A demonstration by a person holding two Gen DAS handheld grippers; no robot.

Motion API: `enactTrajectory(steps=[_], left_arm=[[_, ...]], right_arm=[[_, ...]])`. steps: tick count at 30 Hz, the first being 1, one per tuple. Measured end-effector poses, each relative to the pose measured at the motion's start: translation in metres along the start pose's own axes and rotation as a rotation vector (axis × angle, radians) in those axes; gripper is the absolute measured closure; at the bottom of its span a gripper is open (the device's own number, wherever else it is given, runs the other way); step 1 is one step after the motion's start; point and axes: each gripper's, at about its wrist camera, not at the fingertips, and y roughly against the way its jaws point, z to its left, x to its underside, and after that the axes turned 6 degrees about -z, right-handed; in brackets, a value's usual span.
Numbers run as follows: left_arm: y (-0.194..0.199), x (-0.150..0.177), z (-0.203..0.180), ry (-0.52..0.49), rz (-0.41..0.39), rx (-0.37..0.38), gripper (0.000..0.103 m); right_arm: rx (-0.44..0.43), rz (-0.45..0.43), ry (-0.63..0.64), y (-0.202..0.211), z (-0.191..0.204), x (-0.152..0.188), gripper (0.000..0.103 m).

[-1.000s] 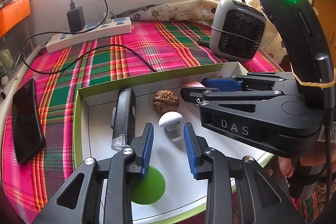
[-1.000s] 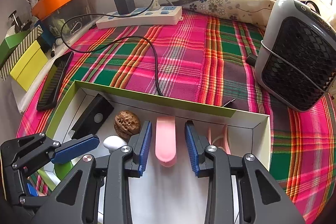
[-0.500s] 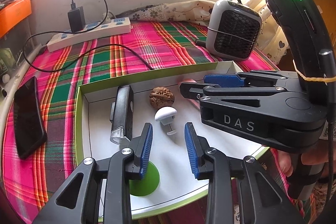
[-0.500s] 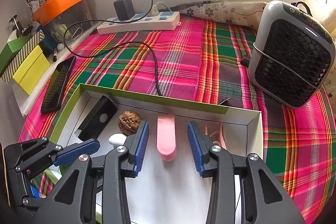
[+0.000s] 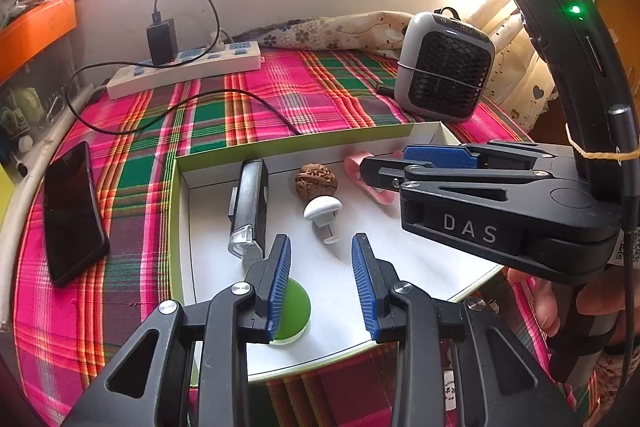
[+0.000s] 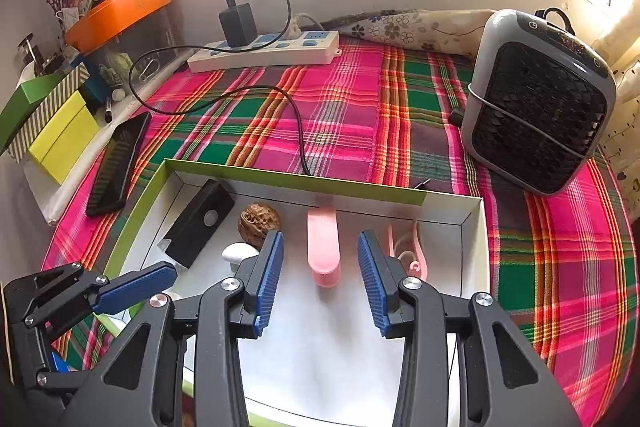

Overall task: Organize objects
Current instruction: 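Lower the white mushroom knob into the box and open the left tool, then withdraw both open tools from the box toward the remaining items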

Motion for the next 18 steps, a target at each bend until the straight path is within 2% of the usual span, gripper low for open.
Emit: enactTrajectory(steps=[18], left_arm=[[0.032,0.014,0.005,0.021,-0.045,-0.025,0.073]], right_arm=[[-0.003,-0.06,0.004,0.035,0.007,0.017,0.063]])
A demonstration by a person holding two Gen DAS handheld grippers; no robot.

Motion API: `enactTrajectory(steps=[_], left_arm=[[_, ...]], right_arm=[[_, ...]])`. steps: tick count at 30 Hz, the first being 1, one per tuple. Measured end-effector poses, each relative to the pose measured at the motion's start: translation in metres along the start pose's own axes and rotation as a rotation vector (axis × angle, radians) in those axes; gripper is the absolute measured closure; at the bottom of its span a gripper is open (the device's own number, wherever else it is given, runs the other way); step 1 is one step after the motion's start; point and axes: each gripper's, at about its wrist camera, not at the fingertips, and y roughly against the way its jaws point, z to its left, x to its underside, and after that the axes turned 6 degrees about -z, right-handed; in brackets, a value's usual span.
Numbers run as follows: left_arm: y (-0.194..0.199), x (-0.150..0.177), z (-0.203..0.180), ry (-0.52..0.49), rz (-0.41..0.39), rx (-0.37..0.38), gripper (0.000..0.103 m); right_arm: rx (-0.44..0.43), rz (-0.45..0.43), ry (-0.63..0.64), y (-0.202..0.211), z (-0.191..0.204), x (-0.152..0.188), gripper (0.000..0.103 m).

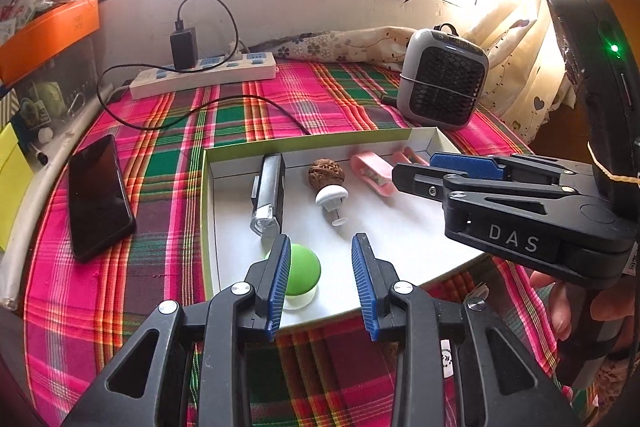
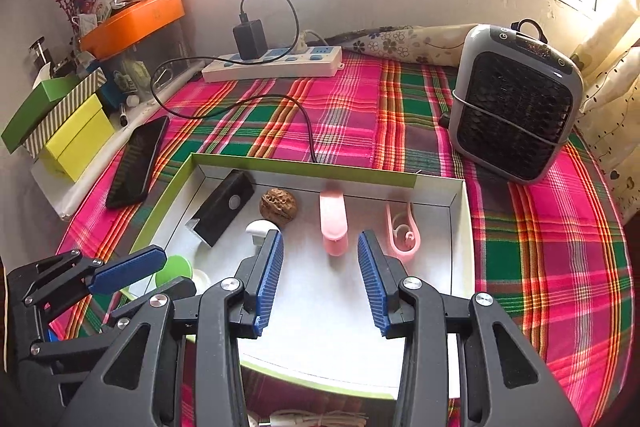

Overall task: Organize objects
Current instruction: 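Withdraw both open tools from the box toward the remaining items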

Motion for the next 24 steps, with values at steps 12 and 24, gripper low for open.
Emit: enactTrajectory(steps=[12,24], left_arm=[[0.023,0.009,0.004,0.03,-0.034,0.005,0.073],[0.04,0.026,0.004,0.041,-0.036,0.022,0.073]], right_arm=[[-0.016,-0.035,-0.026,0.03,0.0,0.018,0.063],[-0.008,-0.055,-0.026,0.056,0.0,0.046,0.063]])
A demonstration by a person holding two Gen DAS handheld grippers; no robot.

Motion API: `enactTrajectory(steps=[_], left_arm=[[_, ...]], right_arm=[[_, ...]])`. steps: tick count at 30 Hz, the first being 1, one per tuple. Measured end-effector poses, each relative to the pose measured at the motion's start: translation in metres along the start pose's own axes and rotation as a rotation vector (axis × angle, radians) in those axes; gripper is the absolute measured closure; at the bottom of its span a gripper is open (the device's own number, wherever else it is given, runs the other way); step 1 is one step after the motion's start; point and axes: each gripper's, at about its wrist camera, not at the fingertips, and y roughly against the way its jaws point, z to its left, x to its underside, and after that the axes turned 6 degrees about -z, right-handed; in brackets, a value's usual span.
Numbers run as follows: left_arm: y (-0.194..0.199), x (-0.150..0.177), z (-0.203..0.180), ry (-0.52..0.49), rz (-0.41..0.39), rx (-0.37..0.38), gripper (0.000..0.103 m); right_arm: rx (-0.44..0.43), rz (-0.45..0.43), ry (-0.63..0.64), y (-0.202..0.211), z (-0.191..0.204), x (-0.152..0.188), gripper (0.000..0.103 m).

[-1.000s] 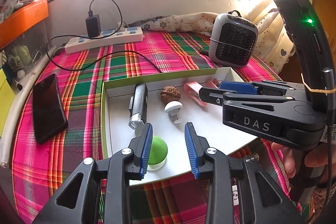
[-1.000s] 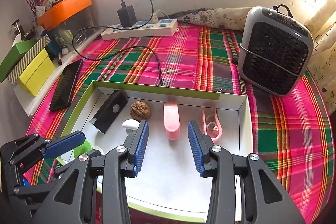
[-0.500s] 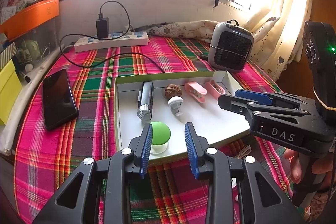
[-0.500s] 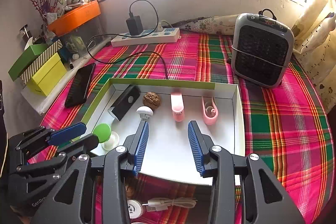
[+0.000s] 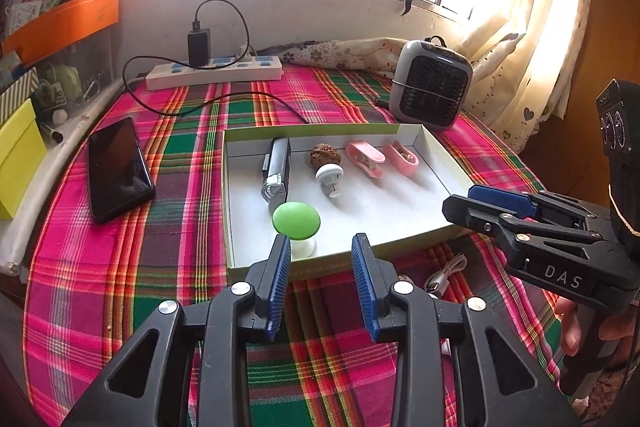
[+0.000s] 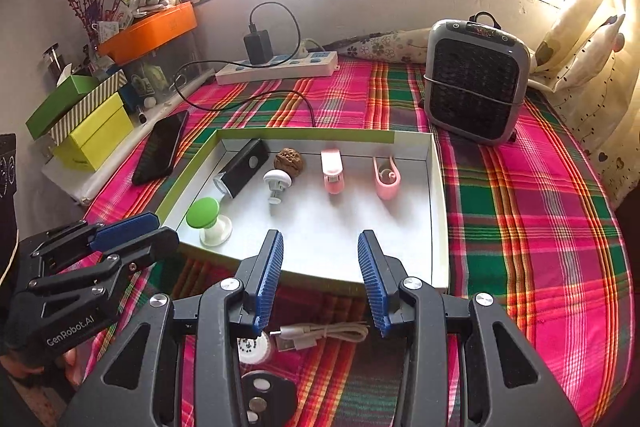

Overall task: Organize objects
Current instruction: 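Withdraw both open tools from the box toward the remaining items, then move the right tool to the black round remote while the left tool approaches a walnut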

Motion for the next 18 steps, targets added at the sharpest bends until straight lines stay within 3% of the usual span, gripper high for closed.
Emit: enactTrajectory(steps=[8,12,18], left_arm=[[0.006,0.015,-0.001,0.001,0.024,0.015,0.073],[0.008,0.022,0.0,0.007,0.031,0.03,0.073],[0.008,0.03,0.004,0.015,0.048,0.032,0.073]], right_arm=[[-0.012,0.007,-0.021,0.016,-0.005,0.022,0.063],[-0.031,0.015,-0.025,0.018,-0.004,0.029,0.05],[-0.059,0.031,-0.013,0.024,0.002,0.046,0.05]])
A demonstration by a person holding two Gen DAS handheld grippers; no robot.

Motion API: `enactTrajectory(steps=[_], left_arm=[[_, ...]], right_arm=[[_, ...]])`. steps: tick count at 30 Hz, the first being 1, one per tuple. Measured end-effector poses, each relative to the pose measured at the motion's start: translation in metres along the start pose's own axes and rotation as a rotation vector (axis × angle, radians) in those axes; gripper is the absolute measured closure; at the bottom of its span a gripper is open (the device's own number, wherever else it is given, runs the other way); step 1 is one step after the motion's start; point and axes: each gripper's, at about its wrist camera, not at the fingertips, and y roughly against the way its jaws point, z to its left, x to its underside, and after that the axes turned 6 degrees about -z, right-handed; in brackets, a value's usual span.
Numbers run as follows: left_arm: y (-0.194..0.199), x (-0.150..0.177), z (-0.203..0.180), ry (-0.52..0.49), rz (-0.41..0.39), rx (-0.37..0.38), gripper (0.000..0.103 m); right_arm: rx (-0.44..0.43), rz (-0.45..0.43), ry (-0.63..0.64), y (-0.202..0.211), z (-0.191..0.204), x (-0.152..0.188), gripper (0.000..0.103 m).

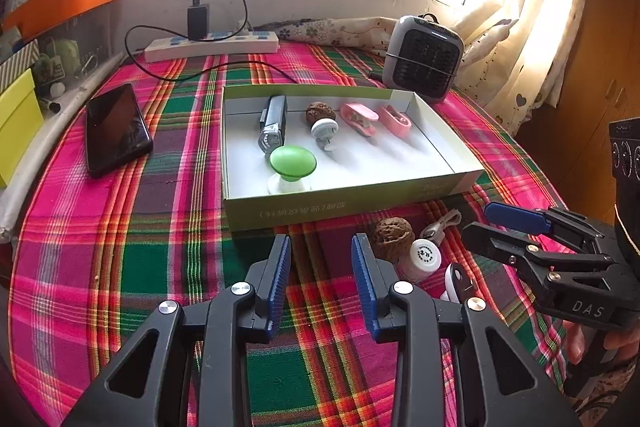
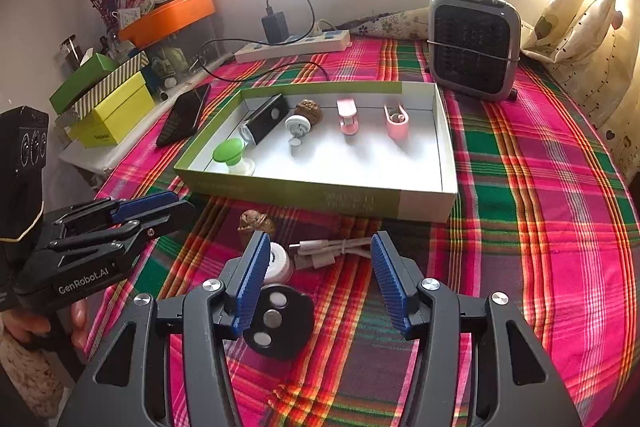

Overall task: Organize objects
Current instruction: 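Move the right tool to the black round remote while the left tool approaches a walnut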

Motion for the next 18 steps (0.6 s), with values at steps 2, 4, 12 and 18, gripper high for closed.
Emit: enactTrajectory(steps=[2,4,12,18], left_arm=[[0.0,0.002,0.0,0.0,0.0,0.005,0.073],[0.0,0.002,0.0,0.001,0.001,0.012,0.073],[-0.001,0.009,0.0,0.002,0.016,0.023,0.073],[-0.001,0.011,0.002,0.004,0.023,0.029,0.073]], right_arm=[[-0.01,0.004,-0.007,0.001,0.0,0.005,0.05],[-0.014,0.006,-0.014,0.003,0.0,0.01,0.05],[-0.032,0.019,0.021,0.005,0.014,0.024,0.05],[-0.009,0.031,0.072,0.001,0.024,0.031,0.05]])
